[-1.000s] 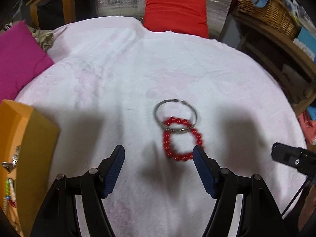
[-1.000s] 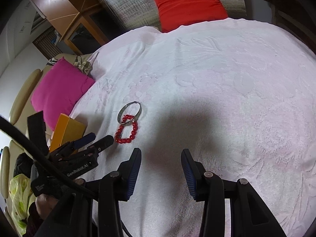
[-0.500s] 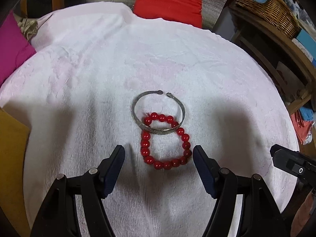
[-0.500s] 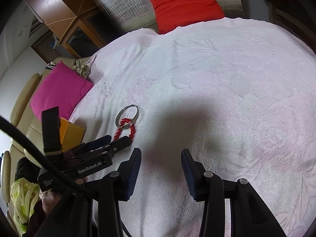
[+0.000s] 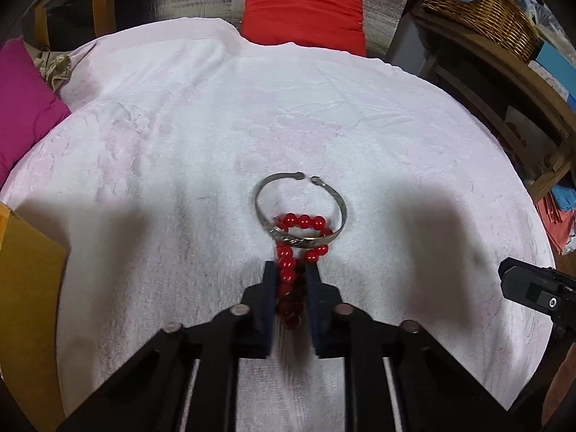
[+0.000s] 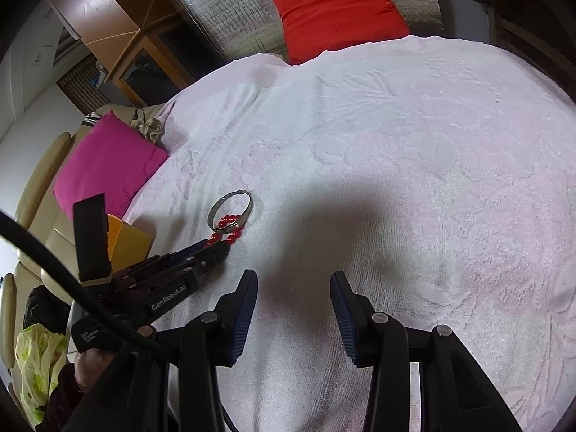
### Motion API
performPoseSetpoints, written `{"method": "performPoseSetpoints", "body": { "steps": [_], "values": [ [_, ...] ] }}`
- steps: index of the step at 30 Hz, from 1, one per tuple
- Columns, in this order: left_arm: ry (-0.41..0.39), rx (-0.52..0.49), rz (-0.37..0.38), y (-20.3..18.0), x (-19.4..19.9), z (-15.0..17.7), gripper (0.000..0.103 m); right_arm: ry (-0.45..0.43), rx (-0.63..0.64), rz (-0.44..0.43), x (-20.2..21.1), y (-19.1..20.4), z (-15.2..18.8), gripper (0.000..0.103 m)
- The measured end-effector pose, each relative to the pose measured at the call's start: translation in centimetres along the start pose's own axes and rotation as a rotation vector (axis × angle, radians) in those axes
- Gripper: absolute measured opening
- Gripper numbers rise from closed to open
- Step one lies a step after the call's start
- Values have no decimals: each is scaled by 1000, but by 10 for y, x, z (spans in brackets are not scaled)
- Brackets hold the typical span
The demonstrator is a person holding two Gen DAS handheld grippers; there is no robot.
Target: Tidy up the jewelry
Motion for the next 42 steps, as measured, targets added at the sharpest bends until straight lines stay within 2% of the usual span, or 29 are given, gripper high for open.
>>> {"method": "performPoseSetpoints", "body": {
  "steps": [7,19,26,33,37,39,40,42],
  "values": [
    [17,-3,21,4,13,9,10,-1,2,2,-5,6,-1,46],
    [39,-8,-15,18,32,29,10,-5,49,-8,-27,36,-2,46],
    [50,-14,-23,22,39,40,10,1,113,1,-58,61,-11,34],
    [68,-7,-25,21,38,44,10,12,135,87,-100,65,-22,34],
    [77,-2,-34,22,34,43,10,-3,169,132,-112,63,-24,20],
    [85,-1,-39,21,32,42,13,-14,192,142,-113,64,-24,13],
    [90,-1,-41,21,31,42,21,-17,207,149,-114,64,-23,8],
    [94,12,-46,24,28,41,37,-24,241,167,-113,66,-21,5]
  ]
}}
Point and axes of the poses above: each gripper's, at about its wrist camera, not at the fingertips, and x roughly against the way its jaws point, y to its left, z to its underside, the point moved 7 cm from there along -x, roughly the way its jaws point, and after that the axes turned 13 degrees about -x, right-handed, at the moved point
